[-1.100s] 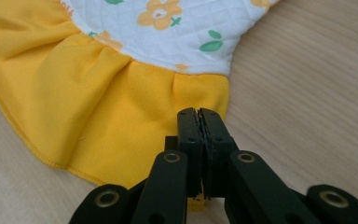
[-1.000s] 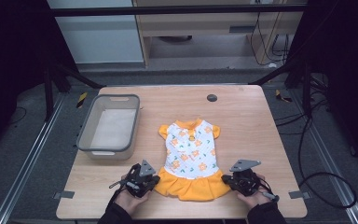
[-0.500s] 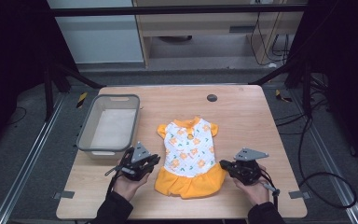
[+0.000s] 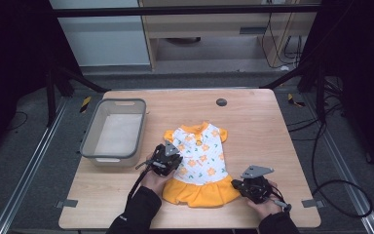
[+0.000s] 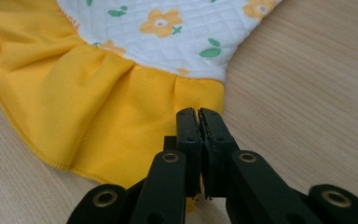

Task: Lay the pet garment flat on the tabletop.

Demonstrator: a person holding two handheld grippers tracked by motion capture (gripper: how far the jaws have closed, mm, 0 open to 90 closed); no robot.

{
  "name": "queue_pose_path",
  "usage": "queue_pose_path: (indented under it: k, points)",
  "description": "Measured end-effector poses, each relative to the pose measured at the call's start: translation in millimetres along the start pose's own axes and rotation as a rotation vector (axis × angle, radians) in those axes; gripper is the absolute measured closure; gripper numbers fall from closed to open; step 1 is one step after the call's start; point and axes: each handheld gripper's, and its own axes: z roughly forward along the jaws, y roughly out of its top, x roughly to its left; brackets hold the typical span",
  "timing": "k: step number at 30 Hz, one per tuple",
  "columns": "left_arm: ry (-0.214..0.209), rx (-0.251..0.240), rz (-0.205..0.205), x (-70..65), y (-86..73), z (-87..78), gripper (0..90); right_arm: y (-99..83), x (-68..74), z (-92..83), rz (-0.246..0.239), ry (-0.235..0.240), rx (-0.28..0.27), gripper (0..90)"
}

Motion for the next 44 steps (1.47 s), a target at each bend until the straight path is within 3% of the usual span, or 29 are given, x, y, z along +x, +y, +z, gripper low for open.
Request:
queue_pose_path:
  k: [3, 6, 13, 15, 16, 18, 19, 25, 26, 27, 30, 35, 36, 38, 39, 41, 44]
  points:
    - [0.009, 0.021, -0.021, 6.9, -8.4, 5.1, 80.3, -1.3, 0.6, 1.9, 0.002, 0.006, 0.006, 87.3]
    - [-0.011, -0.001, -0.037, 10.7, -11.5, 5.4, 80.1, -2.3, 1.3, 2.1, 0.005, 0.011, 0.011, 87.2]
    - [0.018, -0.005, -0.001, 6.5, -9.9, 7.9, 79.6, -5.5, 7.0, 1.8, 0.002, 0.024, 0.010, 86.5]
    - [0.031, 0.002, -0.001, 6.2, -9.5, 6.0, 77.9, -6.0, 7.4, 1.7, 0.003, 0.026, 0.007, 85.8]
    - [0.033, 0.001, -0.007, 6.5, -9.4, 3.9, 72.9, -6.7, 6.4, 0.8, 0.001, 0.031, 0.001, 82.3]
    - [0.020, -0.010, -0.029, 9.0, -9.0, -3.7, 71.9, -6.8, 6.0, 0.3, 0.008, 0.029, -0.003, 81.2]
    - [0.009, -0.047, -0.036, 10.4, -7.9, -17.4, 71.0, -6.3, 3.0, -3.4, 0.012, 0.030, -0.038, 77.3]
    - [-0.032, -0.105, -0.014, 9.1, -14.9, -56.5, 58.4, -3.7, -6.1, -17.9, 0.033, -0.020, -0.155, 66.9]
    - [-0.032, -0.105, -0.014, 9.1, -14.9, -56.5, 55.9, -3.7, -6.1, -17.9, 0.033, -0.020, -0.155, 66.9]
    - [-0.065, -0.129, -0.028, 9.7, -23.4, -68.4, 53.5, -4.0, -10.6, -21.8, 0.048, -0.054, -0.187, 60.7]
    - [-0.089, -0.127, -0.039, 11.9, -33.3, -77.6, 48.2, -5.5, -16.1, -25.1, 0.077, -0.089, -0.218, 54.4]
    - [-0.076, -0.123, -0.057, 18.7, -64.5, -94.4, 38.5, -12.4, -28.4, -27.2, 0.125, -0.154, -0.241, 40.9]
    - [-0.058, -0.109, -0.048, 20.4, -73.5, -99.3, 34.9, -15.3, -32.2, -27.4, 0.140, -0.173, -0.241, 37.2]
    - [-0.051, -0.108, -0.049, 21.6, -78.4, -102.4, 32.0, -17.5, -34.9, -28.0, 0.154, -0.185, -0.241, 34.3]
    - [-0.056, -0.106, -0.070, 24.4, -87.3, -108.3, 30.5, -19.0, -36.8, -28.0, 0.159, -0.192, -0.242, 33.0]
    - [-0.051, -0.104, -0.073, 26.4, -92.0, -111.4, 28.1, -20.6, -38.7, -28.0, 0.168, -0.204, -0.236, 30.4]
    - [-0.021, -0.085, -0.107, 35.7, -104.2, -118.3, 27.5, -22.1, -40.7, -27.1, 0.171, -0.216, -0.232, 27.7]
